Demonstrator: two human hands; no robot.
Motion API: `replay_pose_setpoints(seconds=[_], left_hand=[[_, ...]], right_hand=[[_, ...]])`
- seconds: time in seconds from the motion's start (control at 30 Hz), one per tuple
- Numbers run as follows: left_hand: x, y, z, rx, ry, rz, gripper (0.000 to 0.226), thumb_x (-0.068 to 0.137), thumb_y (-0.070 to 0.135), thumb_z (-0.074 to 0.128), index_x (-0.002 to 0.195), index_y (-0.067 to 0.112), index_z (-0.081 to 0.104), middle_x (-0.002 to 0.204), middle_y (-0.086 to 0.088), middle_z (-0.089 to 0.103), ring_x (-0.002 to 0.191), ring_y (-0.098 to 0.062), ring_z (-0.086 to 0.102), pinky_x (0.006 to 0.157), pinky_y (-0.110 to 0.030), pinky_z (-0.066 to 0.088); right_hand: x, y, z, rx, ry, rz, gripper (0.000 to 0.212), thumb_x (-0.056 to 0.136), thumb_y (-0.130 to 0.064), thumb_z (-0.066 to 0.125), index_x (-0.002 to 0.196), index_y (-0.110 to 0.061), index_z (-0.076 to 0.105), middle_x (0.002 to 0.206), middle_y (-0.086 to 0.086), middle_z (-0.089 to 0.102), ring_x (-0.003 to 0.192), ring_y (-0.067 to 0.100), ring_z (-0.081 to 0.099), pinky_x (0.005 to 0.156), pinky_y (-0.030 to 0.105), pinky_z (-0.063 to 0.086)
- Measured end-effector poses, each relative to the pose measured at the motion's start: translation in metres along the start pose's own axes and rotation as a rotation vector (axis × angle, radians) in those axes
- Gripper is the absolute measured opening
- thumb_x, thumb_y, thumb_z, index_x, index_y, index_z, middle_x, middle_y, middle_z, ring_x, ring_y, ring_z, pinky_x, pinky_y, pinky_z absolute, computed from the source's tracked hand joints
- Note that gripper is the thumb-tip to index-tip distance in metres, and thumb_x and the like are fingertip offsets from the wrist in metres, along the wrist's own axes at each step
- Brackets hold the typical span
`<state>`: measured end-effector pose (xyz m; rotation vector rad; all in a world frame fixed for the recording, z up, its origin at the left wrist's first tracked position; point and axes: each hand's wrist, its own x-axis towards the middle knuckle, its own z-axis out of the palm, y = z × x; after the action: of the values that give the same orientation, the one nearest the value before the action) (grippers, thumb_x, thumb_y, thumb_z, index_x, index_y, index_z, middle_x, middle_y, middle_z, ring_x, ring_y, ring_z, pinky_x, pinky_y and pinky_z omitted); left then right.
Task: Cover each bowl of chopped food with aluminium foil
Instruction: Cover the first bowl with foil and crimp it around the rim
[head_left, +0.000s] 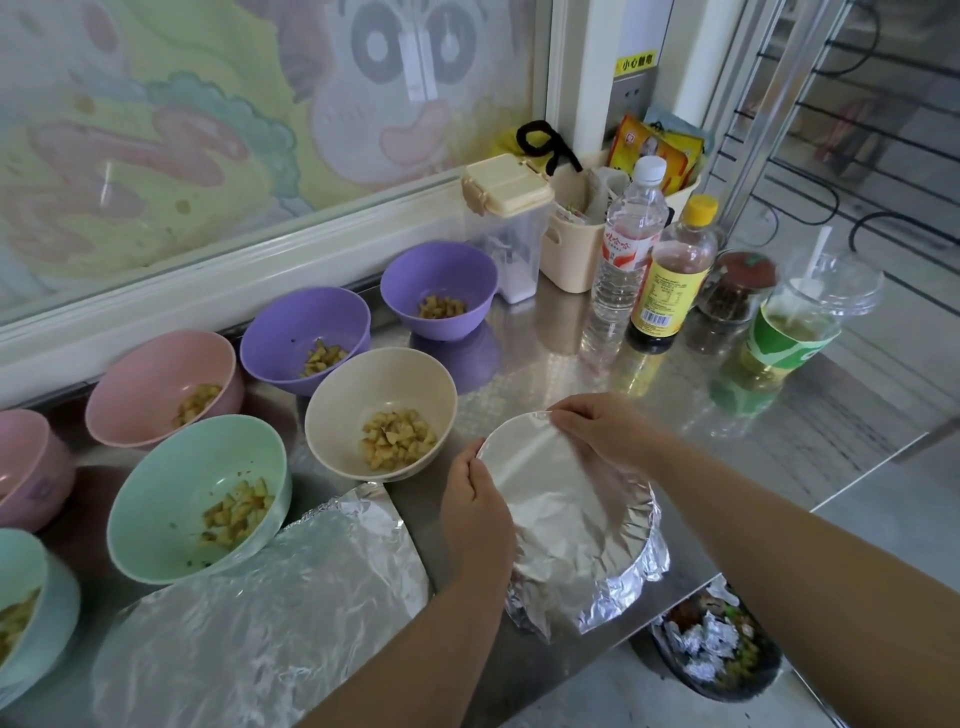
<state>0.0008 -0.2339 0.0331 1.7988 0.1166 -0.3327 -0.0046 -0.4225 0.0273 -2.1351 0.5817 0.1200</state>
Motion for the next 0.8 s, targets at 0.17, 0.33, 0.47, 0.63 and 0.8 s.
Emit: replay_pose_setpoints(seconds=[0.17, 0.33, 0.47, 0.63, 0.8], left_hand=[[0.018, -0.002, -0.013, 0.152, -0.158, 0.187, 0.036, 0.106, 0.027, 0.038, 0.137, 0.02, 0.055, 0.133, 0.009, 0.058, 0.125, -0.006, 0.051, 0.099, -0.016, 0.036], [0.008, -0.025, -0.038, 0.768, -0.379, 0.845, 0.083, 0.088, 0.079, 0.031, 0.15, 0.024, 0.038, 0.162, 0.004, 0.026, 0.153, -0.016, 0.012, 0.124, -0.04, 0.007], [0.004, -0.046, -0.045, 1.027, -0.469, 1.076, 0.111, 0.072, 0.094, 0.036, 0.154, 0.02, 0.031, 0.166, -0.003, 0.017, 0.154, -0.029, 0.003, 0.122, -0.056, 0.007], [0.011, -0.052, -0.043, 1.064, -0.435, 1.187, 0.112, 0.068, 0.092, 0.047, 0.148, 0.014, 0.041, 0.16, -0.008, 0.032, 0.15, -0.036, 0.023, 0.115, -0.063, 0.027], [0.01, -0.057, -0.039, 0.991, -0.353, 1.25, 0.087, 0.089, 0.078, 0.031, 0.142, 0.011, 0.05, 0.153, -0.009, 0.044, 0.144, -0.036, 0.037, 0.107, -0.064, 0.037]], right_hand=[[-0.009, 0.01, 0.005, 0.024, 0.075, 0.062, 0.021, 0.102, -0.027, 0.058, 0.114, -0.021, 0.074, 0.104, -0.003, 0.073, 0.096, 0.016, 0.065, 0.089, 0.032, 0.048], [-0.033, 0.004, 0.01, -0.341, 0.084, -0.085, 0.061, 0.1, -0.057, 0.047, 0.155, -0.033, 0.035, 0.161, 0.0, 0.033, 0.145, 0.027, 0.034, 0.114, 0.052, 0.037], [-0.034, 0.002, 0.018, -0.498, 0.003, -0.131, 0.064, 0.102, -0.058, 0.038, 0.159, -0.035, 0.021, 0.162, -0.006, 0.028, 0.145, 0.028, 0.032, 0.113, 0.048, 0.037], [-0.036, 0.004, 0.021, -0.53, 0.019, -0.127, 0.066, 0.1, -0.06, 0.036, 0.158, -0.034, 0.019, 0.156, -0.006, 0.035, 0.138, 0.025, 0.038, 0.106, 0.046, 0.043], [-0.04, 0.005, 0.025, -0.597, 0.063, -0.137, 0.068, 0.1, -0.064, 0.033, 0.159, -0.035, 0.015, 0.154, -0.005, 0.035, 0.136, 0.024, 0.04, 0.099, 0.046, 0.048]])
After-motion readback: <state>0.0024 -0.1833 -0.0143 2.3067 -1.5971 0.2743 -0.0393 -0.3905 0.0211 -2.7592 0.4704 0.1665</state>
